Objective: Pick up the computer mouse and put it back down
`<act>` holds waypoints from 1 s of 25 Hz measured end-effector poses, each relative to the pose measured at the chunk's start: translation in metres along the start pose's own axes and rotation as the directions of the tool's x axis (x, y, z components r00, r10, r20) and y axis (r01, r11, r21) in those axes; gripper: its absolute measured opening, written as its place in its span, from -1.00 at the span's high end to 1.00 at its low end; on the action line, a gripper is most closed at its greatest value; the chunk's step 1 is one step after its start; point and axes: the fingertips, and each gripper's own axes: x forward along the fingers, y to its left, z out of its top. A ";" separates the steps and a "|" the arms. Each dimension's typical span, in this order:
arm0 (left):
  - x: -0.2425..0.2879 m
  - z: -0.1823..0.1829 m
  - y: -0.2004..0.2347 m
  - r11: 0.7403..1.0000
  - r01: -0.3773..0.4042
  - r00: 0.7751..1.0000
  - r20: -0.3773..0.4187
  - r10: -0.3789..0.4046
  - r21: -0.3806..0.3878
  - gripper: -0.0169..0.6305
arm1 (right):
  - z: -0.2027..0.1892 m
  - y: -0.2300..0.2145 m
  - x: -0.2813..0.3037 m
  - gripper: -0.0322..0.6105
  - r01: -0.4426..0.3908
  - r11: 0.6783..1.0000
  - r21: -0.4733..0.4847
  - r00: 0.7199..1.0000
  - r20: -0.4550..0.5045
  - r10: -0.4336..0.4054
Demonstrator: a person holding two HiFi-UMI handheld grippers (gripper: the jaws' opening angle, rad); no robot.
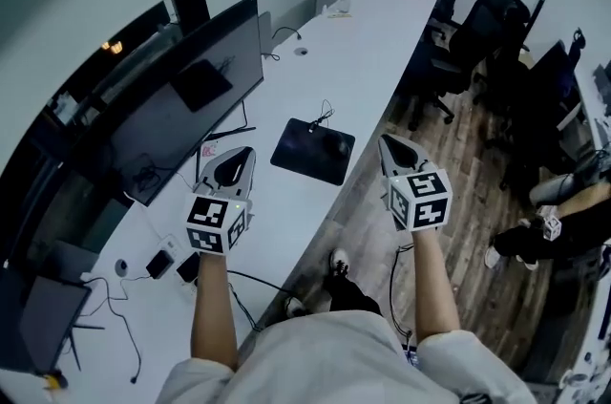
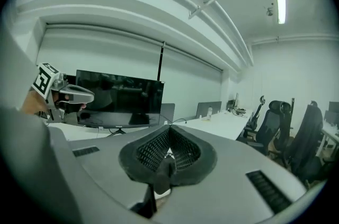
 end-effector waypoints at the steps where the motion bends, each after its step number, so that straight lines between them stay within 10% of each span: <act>1: -0.007 0.005 -0.002 1.000 0.002 1.000 0.013 -0.002 0.004 0.90 | 0.006 0.004 -0.011 0.86 0.002 1.000 -0.014 1.000 0.012 -0.002; 25: -0.073 0.044 -0.048 0.997 0.007 0.994 0.104 -0.015 0.080 0.90 | 0.043 0.075 -0.094 0.86 -0.078 0.990 -0.113 0.991 0.101 0.090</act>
